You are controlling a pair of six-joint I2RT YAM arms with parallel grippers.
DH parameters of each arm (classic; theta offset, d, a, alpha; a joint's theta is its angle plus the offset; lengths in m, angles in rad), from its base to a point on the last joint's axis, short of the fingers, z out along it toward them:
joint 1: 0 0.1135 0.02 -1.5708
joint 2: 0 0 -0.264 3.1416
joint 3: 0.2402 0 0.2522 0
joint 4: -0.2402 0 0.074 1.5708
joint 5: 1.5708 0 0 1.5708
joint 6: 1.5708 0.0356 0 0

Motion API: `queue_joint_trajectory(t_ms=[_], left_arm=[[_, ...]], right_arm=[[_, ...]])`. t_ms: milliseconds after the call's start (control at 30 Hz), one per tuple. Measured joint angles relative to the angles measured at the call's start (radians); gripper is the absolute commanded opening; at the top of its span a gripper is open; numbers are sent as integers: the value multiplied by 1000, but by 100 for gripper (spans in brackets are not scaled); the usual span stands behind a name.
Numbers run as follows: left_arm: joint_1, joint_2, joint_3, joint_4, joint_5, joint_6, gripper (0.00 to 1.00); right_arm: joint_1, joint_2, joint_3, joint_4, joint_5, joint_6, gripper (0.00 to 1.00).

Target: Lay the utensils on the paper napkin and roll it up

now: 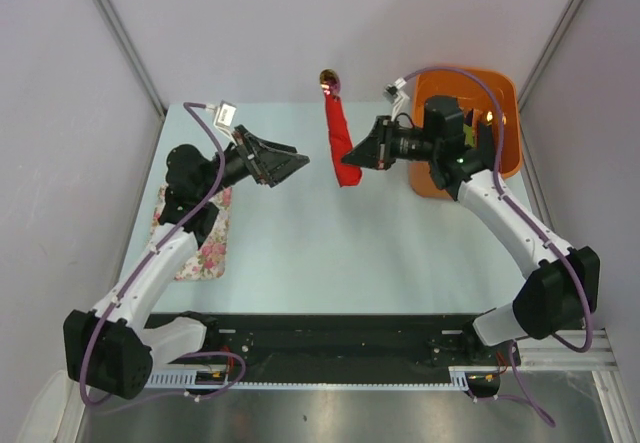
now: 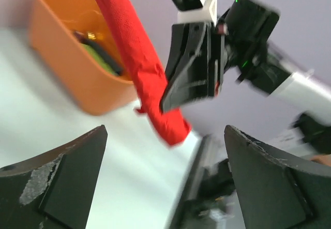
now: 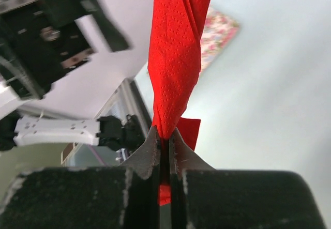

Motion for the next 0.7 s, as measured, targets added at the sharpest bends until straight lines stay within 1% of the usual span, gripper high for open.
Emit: queue_joint_trajectory(t_ms=[100, 200, 333, 433, 533, 700], left_arm=[[2, -35, 54, -164, -13, 192, 100], [2, -65, 90, -306, -18, 371, 100], [4, -86, 97, -458, -37, 549, 100], [10, -90, 96, -530, -67, 637, 100], [14, -95, 96, -555, -110, 686, 100], [24, -58, 134, -642, -166, 780, 100]], right_arm=[[-92, -3, 0, -54, 1, -24, 0], [-224, -6, 0, -112, 6, -58, 0], [-413, 3, 1, -170, 14, -106, 0], [-527, 61, 43, -193, 15, -146, 0], [-587, 157, 103, -204, 17, -185, 0], [-610, 323, 214, -244, 31, -253, 0]])
